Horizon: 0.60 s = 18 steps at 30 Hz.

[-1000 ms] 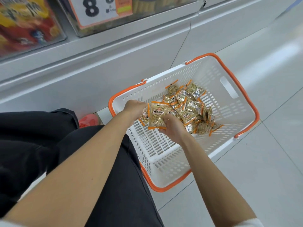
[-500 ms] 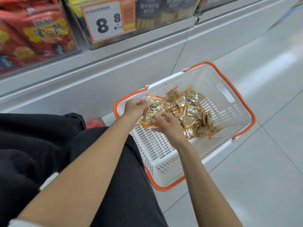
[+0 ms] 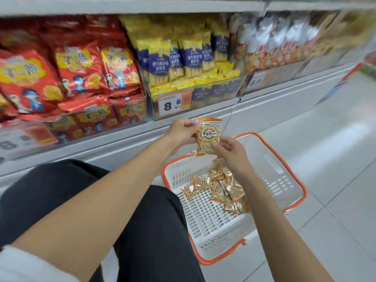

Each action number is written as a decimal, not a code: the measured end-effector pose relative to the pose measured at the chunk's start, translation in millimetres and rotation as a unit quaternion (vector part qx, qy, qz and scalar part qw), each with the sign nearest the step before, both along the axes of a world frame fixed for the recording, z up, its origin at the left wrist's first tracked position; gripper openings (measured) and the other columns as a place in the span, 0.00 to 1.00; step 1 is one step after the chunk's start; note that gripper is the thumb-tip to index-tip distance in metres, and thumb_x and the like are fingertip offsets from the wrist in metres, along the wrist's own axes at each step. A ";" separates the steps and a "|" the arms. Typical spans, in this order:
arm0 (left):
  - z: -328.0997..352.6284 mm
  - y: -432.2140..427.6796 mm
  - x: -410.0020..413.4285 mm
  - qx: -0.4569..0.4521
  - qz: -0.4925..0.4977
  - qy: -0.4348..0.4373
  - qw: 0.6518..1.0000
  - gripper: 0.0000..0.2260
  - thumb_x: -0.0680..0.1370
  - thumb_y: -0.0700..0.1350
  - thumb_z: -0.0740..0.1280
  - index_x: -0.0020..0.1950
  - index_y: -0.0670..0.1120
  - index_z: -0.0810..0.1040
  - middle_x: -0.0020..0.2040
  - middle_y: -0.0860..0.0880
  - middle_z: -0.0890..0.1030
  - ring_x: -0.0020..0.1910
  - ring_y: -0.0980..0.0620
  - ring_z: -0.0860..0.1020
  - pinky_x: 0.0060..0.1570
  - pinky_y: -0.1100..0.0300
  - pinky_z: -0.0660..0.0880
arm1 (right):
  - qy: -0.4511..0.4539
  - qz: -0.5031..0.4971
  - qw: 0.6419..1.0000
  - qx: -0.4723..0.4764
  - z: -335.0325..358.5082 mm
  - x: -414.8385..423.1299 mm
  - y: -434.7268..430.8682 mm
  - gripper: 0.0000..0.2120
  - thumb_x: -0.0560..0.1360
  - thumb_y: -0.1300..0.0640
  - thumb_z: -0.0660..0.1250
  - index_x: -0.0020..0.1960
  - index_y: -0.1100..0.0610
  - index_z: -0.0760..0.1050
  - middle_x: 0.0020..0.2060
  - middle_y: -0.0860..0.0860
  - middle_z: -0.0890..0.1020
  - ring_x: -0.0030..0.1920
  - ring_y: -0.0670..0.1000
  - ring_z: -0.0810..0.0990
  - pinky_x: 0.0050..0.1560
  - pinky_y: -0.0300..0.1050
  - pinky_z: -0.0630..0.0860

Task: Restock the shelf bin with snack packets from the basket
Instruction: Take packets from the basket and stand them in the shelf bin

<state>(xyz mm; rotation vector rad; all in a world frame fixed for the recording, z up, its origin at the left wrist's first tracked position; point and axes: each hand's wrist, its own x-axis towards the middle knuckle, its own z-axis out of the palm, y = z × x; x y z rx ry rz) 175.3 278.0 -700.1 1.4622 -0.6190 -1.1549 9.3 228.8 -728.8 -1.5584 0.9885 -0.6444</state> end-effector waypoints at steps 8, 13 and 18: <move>145.8 16.3 39.6 -0.122 0.040 -0.108 0.986 0.03 0.76 0.36 0.70 0.45 0.44 0.78 0.42 0.46 0.82 0.41 0.51 0.82 0.38 0.61 0.81 | -0.016 0.021 0.986 -0.166 143.4 41.6 2.1 0.03 0.78 0.58 0.68 0.46 0.52 0.77 0.39 0.46 0.82 0.36 0.38 0.80 0.40 0.34 0.75; 231.3 51.4 76.5 -0.199 0.054 -0.155 0.966 0.08 0.73 0.30 0.70 0.43 0.42 0.80 0.37 0.47 0.80 0.36 0.55 0.79 0.39 0.66 0.80 | -0.037 0.006 0.962 -0.271 218.0 87.7 15.4 0.03 0.77 0.55 0.68 0.45 0.51 0.78 0.40 0.50 0.84 0.44 0.50 0.82 0.46 0.48 0.77; 304.7 75.2 127.5 -0.260 0.099 -0.189 0.942 0.06 0.74 0.32 0.71 0.44 0.43 0.80 0.42 0.45 0.81 0.42 0.51 0.79 0.49 0.60 0.80 | -0.093 0.013 0.930 -0.355 294.4 151.0 32.5 0.06 0.78 0.55 0.67 0.42 0.47 0.76 0.36 0.42 0.80 0.39 0.44 0.78 0.41 0.38 0.73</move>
